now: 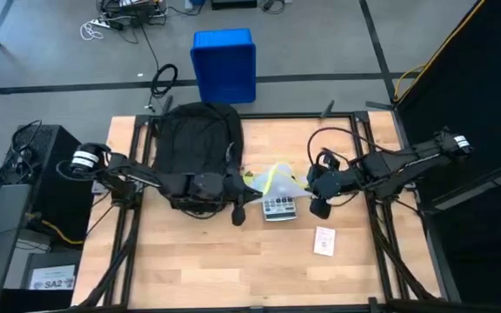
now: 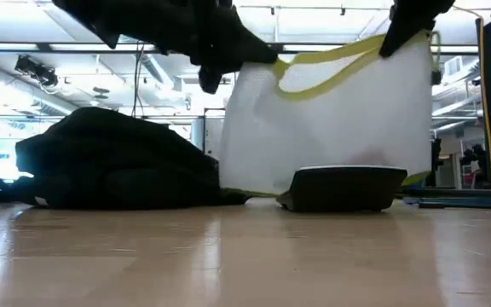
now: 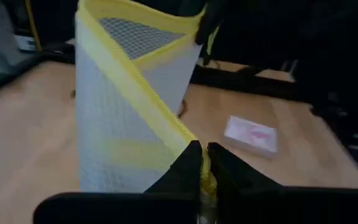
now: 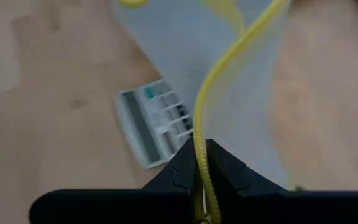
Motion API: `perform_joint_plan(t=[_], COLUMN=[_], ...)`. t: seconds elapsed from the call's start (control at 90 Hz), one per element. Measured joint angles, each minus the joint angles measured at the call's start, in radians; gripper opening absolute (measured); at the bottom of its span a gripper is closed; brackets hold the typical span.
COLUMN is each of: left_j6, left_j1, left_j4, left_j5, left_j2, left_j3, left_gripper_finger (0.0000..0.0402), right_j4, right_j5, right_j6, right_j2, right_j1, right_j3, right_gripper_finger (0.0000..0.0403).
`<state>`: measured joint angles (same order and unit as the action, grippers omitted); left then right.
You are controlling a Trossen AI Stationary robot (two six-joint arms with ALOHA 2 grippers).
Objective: Unpack backpack
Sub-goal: Close the zip lock bag
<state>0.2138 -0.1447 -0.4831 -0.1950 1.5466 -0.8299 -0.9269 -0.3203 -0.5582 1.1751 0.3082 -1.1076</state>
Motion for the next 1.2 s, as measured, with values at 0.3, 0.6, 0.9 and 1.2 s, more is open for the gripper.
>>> perform_joint_plan(t=[0.3,0.6,0.9,1.2], left_j6=[0.0,-0.116,-0.294,-0.3], left_j1=[-0.109,-0.146,-0.128,-0.071], left_j4=[-0.006,-0.003,0.297,0.352], left_j5=[0.085,0.081,-0.101,-0.218], left_j2=[-0.003,-0.003,-0.063,-0.114], left_j3=[0.0,-0.075,-0.214,-0.214], left_gripper_finger=[0.0,0.0,0.0,0.0], right_j4=[0.083,0.131,0.174,0.112], right_j5=[0.089,-0.007,-0.354,-0.394], right_j6=[-0.046,-0.023,0.2,0.178], right_j2=[0.0,0.0,-0.002,0.008], right_j1=[0.142,0.19,0.193,0.089], right_j3=[0.0,-0.001,-0.116,-0.097], right_gripper_finger=[0.0,0.0,0.0,0.0])
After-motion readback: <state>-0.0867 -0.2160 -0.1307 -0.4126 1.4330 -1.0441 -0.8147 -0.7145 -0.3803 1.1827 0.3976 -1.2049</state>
